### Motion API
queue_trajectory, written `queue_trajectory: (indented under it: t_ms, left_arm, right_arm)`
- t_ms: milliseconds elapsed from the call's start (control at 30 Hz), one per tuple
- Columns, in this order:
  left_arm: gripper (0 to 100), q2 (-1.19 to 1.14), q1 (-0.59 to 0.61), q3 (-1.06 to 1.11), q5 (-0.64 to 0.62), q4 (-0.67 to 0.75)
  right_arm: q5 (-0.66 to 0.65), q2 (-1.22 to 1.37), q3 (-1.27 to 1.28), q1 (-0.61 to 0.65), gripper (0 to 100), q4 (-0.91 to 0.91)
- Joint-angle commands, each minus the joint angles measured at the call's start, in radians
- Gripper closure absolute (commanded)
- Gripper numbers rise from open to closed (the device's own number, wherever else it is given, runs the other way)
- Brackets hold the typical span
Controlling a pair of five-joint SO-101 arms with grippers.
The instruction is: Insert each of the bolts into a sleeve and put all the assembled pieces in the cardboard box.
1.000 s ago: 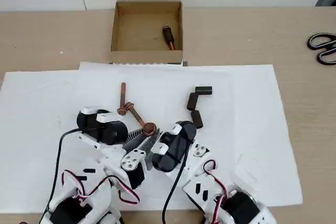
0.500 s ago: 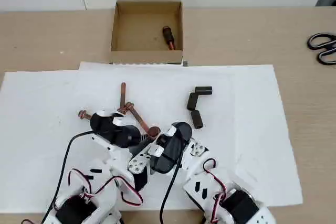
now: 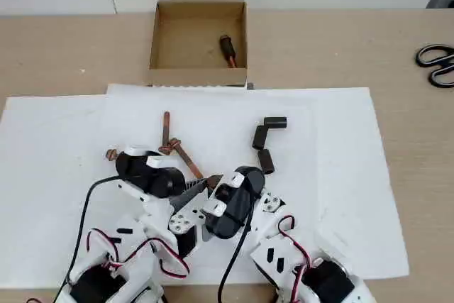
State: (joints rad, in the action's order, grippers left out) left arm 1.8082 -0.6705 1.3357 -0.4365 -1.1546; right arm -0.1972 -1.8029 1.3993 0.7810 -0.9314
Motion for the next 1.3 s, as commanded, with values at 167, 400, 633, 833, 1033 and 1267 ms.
queue_trajectory:
  t_ms: [167,400,633,833,1033,1267]
  left_arm:
    - [78,-0.009,0.005,-0.137,0.011,-0.064]
    - [78,-0.009,0.175,-0.209,0.110,-0.084]
    - [100,-0.005,0.212,-0.216,0.140,-0.084]
    - [99,-0.005,0.216,-0.170,0.204,-0.084]
    - [99,-0.005,0.505,-0.005,0.379,0.015]
    - [99,-0.005,0.701,0.183,0.508,0.144]
  right_arm:
    - [-0.006,-0.007,-0.069,-0.016,99.5,0.022]
    - [-0.005,-0.007,-0.051,-0.016,99.5,0.022]
    - [-0.005,-0.007,-0.049,-0.019,99.5,0.024]
    - [0.164,-0.005,-0.017,-0.139,99.5,0.021]
    - [0.279,-0.004,0.023,-0.298,99.5,0.030]
    - [0.350,0.186,-0.153,-0.317,99.5,0.030]
